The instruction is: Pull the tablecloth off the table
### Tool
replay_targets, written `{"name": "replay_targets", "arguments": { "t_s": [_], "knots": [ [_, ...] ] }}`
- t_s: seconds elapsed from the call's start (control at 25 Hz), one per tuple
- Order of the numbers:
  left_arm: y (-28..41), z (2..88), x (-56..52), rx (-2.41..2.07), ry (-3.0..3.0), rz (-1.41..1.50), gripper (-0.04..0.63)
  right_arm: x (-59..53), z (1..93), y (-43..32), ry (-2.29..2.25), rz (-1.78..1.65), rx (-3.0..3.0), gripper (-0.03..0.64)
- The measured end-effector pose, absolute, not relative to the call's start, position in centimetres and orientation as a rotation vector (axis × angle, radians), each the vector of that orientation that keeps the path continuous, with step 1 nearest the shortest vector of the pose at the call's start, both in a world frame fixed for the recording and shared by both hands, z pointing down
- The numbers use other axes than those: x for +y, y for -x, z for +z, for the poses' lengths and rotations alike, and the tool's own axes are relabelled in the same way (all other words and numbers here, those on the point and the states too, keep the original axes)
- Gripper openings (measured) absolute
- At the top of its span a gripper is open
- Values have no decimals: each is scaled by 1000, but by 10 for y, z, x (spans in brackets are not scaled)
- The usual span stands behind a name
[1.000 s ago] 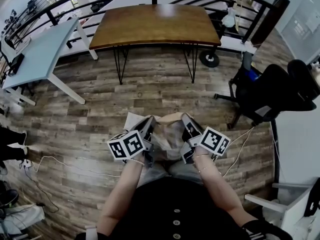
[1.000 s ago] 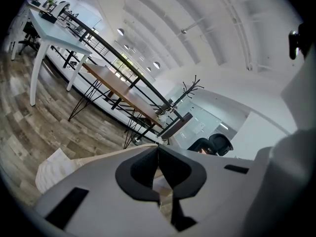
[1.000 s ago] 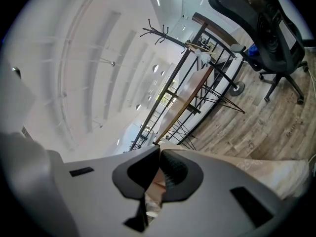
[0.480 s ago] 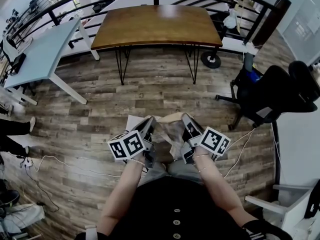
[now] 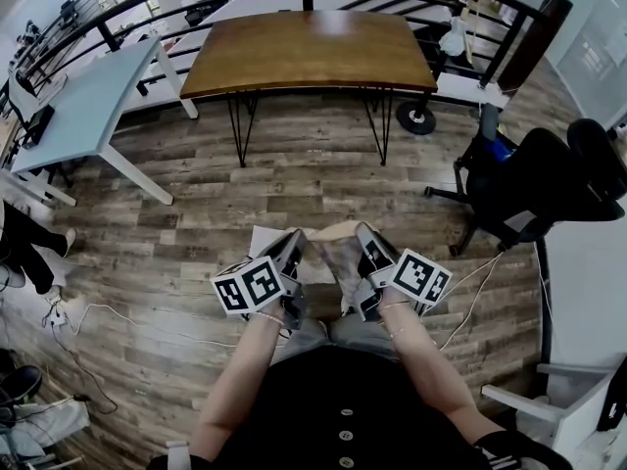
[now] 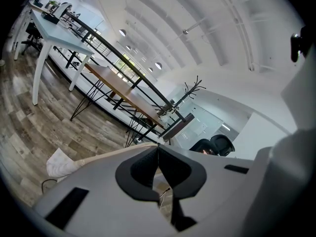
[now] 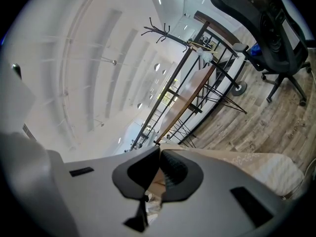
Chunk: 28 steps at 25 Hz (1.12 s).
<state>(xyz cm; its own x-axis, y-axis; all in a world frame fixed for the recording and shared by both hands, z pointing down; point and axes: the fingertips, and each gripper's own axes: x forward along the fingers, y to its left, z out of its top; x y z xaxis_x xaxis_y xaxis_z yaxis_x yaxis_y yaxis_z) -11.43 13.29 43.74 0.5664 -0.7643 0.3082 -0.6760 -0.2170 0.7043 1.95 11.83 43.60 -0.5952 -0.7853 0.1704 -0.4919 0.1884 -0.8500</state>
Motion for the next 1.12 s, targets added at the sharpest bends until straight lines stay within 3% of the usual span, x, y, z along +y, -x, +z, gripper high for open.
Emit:
{"name": "replay_targets", "arguments": {
  "t_s": [1.12],
  "knots": [
    [118, 443, 129, -1164, -1913, -146, 15, 113, 445, -14, 1194, -1424, 2173, 26]
  ]
}}
